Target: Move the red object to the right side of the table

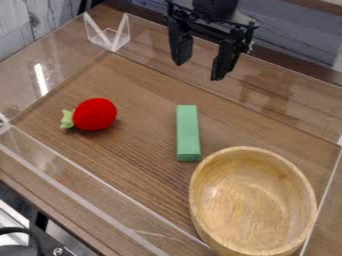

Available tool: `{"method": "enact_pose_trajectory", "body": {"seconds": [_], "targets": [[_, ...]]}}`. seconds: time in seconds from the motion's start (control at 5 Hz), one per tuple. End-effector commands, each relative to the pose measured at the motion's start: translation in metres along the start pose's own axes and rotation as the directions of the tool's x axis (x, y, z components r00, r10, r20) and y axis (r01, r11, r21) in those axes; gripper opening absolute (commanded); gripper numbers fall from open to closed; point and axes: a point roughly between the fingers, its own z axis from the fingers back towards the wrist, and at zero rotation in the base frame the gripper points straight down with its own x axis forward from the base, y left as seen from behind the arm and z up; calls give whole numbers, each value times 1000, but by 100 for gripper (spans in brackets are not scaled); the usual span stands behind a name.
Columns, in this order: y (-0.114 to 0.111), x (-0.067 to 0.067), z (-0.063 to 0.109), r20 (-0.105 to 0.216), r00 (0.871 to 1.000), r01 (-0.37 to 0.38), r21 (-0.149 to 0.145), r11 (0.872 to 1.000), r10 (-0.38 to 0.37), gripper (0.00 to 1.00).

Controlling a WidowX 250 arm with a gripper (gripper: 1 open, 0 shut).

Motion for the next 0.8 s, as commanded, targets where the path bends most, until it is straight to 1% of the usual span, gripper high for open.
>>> {"method": "enact_pose_trajectory", "body": {"seconds": [0.0, 0.2, 0.4, 0.6], "targets": [[-2, -10, -5, -28, 999, -27, -3, 1000, 27, 100], [15, -24, -11, -21, 997, -68, -3, 998, 67, 100], [43, -43, -12, 0, 999, -47, 2, 999, 47, 100], [79, -58, -17, 24, 1000, -17, 12, 1000, 17, 100]]}}
